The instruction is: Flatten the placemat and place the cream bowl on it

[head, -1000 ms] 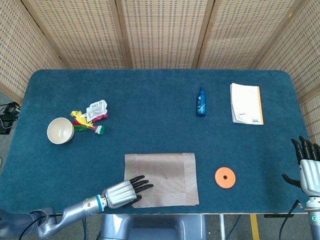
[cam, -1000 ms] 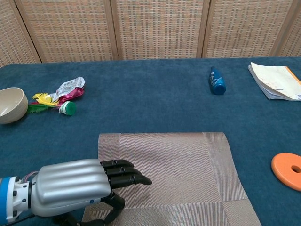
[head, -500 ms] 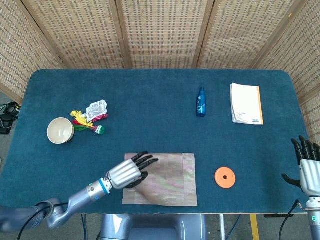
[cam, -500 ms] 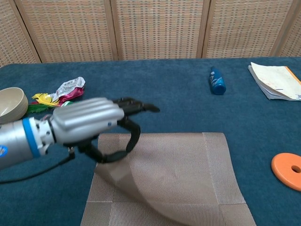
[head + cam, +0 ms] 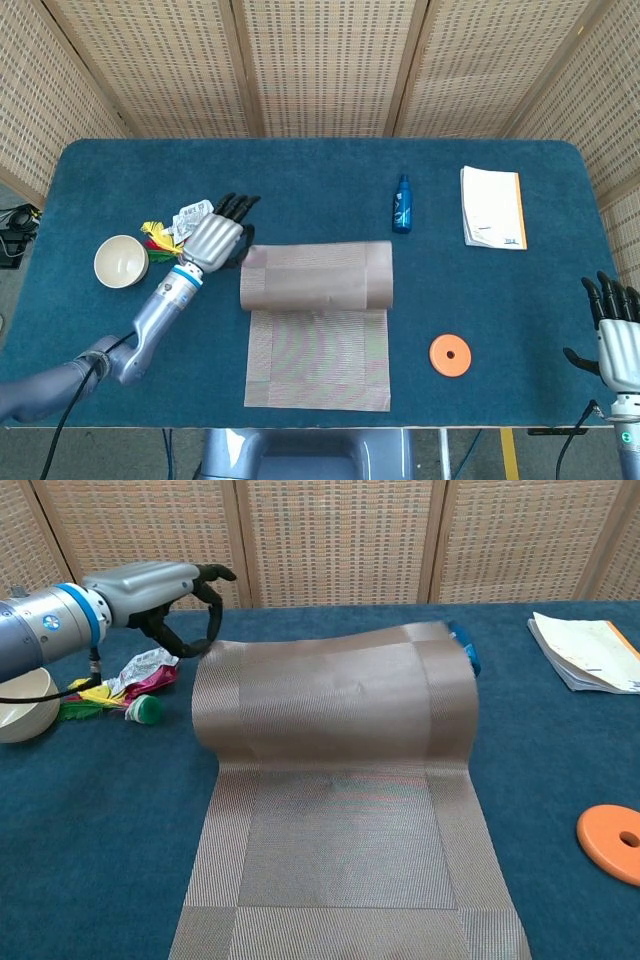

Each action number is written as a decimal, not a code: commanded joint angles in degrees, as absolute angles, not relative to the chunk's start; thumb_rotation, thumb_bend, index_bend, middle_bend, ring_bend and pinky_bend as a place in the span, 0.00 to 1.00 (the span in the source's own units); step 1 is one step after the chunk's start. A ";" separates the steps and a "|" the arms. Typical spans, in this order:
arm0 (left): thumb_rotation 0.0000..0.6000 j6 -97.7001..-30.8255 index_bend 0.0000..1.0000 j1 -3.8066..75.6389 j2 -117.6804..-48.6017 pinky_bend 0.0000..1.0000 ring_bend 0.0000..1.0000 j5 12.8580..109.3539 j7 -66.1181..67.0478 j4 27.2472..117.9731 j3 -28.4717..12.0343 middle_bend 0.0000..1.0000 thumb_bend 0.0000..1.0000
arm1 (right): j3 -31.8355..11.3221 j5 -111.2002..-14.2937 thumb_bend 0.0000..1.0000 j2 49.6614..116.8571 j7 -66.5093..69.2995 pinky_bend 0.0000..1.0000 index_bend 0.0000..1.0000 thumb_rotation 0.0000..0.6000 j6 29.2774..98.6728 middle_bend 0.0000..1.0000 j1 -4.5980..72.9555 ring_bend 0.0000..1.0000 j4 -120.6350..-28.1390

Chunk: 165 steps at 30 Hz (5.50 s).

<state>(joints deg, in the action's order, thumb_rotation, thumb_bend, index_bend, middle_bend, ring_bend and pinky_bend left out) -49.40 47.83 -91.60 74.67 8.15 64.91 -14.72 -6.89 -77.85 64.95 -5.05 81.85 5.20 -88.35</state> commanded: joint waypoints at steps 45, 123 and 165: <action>1.00 -81.68 0.00 18.49 -63.64 0.00 0.00 67.64 24.67 112.18 -4.85 0.00 0.00 | 3.20 -112.43 0.00 72.54 -9.70 0.00 0.13 1.00 60.13 0.00 29.61 0.00 -89.88; 1.00 -78.80 0.00 17.15 -63.58 0.00 0.00 72.94 24.56 110.44 -5.27 0.00 0.00 | 7.67 -106.45 0.69 85.72 -11.26 0.00 0.58 1.00 57.15 0.00 39.18 0.00 -77.11; 1.00 -78.55 0.00 16.52 -62.77 0.00 0.00 71.73 23.26 110.56 -6.18 0.00 0.00 | 6.82 -121.05 0.61 72.06 -23.74 0.00 0.74 1.00 62.84 0.00 50.63 0.00 -47.27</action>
